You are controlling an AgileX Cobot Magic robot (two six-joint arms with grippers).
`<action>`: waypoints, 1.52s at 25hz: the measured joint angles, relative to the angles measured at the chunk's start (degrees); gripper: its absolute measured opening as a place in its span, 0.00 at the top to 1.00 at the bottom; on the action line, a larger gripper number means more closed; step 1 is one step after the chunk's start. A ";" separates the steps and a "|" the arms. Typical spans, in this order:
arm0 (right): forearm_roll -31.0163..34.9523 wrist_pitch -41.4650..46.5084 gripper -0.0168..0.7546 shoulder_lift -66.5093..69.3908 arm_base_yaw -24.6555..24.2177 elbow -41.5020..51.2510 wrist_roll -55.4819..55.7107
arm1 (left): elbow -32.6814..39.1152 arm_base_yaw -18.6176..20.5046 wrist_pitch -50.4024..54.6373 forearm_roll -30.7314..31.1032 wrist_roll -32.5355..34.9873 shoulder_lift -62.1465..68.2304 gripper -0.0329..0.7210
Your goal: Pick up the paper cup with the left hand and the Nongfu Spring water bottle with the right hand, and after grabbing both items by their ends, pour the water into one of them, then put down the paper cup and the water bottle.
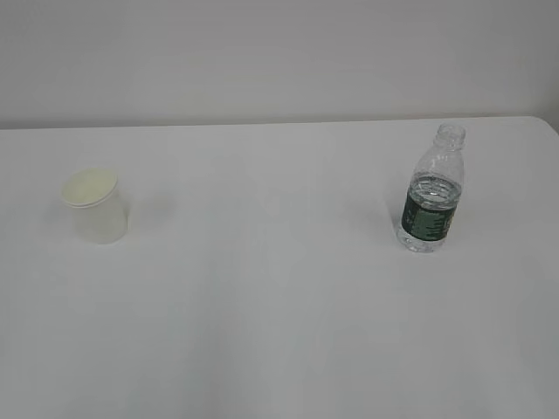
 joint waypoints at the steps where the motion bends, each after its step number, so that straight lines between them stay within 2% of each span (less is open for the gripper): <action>1: 0.00 0.00 0.24 0.00 0.00 0.00 0.00 | 0.00 0.00 0.00 0.00 0.00 0.00 0.29; 12: 0.00 0.00 0.24 0.00 0.00 0.00 0.00 | 0.00 0.00 0.00 0.00 0.00 0.00 0.32; 23: 0.00 -0.12 0.24 0.00 0.00 -0.14 0.26 | 0.00 0.00 0.00 0.00 0.00 0.00 0.43; 28: 0.51 -0.25 0.24 0.17 0.00 -3.07 0.86 | 0.00 0.00 -0.38 0.00 0.00 0.00 0.45; 31: 1.00 -3.19 0.24 2.92 0.00 -4.64 0.99 | -0.24 0.00 -1.18 0.00 0.00 0.44 0.45; 38: 2.47 -18.82 0.24 10.40 0.00 -5.02 1.02 | -1.83 0.00 -10.74 0.00 0.00 4.01 0.38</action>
